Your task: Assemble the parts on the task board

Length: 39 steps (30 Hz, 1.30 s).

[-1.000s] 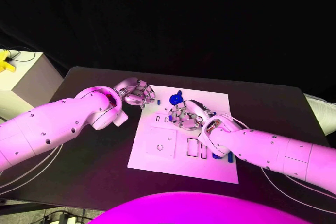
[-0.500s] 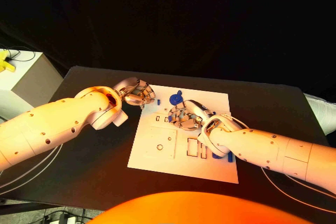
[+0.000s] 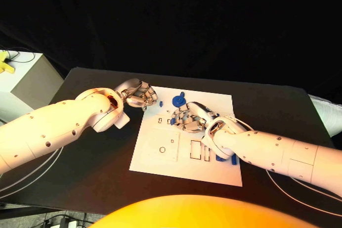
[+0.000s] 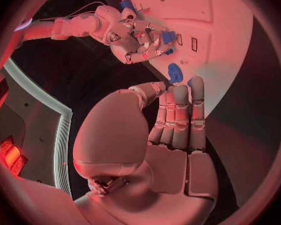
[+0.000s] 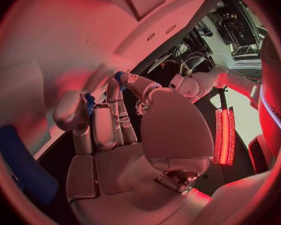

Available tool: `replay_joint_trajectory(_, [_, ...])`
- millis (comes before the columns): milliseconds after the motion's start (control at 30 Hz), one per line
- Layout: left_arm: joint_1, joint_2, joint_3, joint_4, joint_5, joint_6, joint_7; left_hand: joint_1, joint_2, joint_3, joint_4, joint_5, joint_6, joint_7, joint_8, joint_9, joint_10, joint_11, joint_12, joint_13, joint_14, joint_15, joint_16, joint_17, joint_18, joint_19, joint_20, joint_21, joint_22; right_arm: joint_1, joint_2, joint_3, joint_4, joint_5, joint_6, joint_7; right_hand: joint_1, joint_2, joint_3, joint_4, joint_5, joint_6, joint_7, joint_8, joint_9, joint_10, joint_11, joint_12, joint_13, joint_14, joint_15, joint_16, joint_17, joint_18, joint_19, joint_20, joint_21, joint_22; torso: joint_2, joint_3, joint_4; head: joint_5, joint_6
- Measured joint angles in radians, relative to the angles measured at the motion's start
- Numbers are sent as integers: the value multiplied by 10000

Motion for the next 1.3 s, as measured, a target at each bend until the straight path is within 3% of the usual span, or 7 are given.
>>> replay_joint_trajectory(500, [0, 6, 0, -17, 1, 26, -23, 40, 40, 0, 0, 0, -38, 38, 0, -21, 0, 0, 0, -29, 0, 0, 0, -24, 0, 0, 0, 0, 0, -17, -51, -8, 128, -3, -38, 16, -40, -40, 0, 0, -38, -16, -16, 1, 0, -33, 39, 43, -2, 0, 0, 0, -18, 0, 0, 0, -57, -14, 0, 4, 2, -23, -5])
replay_joint_trajectory(900, [0, 1, 0, -37, 1, 62, -51, 40, 40, 0, 0, 0, -38, 38, 0, -21, 0, 0, 0, -28, 0, 0, 0, -24, 1, 0, 0, 0, 0, -23, -358, 14, 633, -13, -341, 28, -40, -40, 0, 0, -38, -17, -17, 0, 0, -28, 43, 43, 6, 0, 0, 58, 91, 0, 0, 0, 7, 78, -5, 1, 0, -18, 9])
replay_joint_trajectory(1167, [0, -6, 0, -81, 2, 75, -60, 40, 40, 0, 0, 0, -38, 38, 0, -32, -38, 37, 0, -40, 0, 0, 0, -34, 0, 0, 0, 0, 0, 142, -634, 91, 1181, -697, -298, -715, -40, -40, 33, 2, -38, 26, 24, -1, -9, -23, 48, 177, 23, 97, 17, 285, 329, 1, 264, 32, 639, 438, -16, -4, -7, -44, 35])
replay_joint_trajectory(1300, [-1, -9, 0, -99, 2, 78, -64, 40, 40, 0, 0, 0, -38, 38, 0, -31, -38, 37, 0, -39, 0, 0, 0, -33, 1, 0, 0, 0, 1, 293, -718, 107, 1430, -1231, -137, -1343, -40, -40, 44, 12, -38, 37, 35, -3, -16, 23, 19, 201, 37, 129, 17, 368, 479, -161, 378, 18, 972, 512, -20, -8, -11, -73, 50])
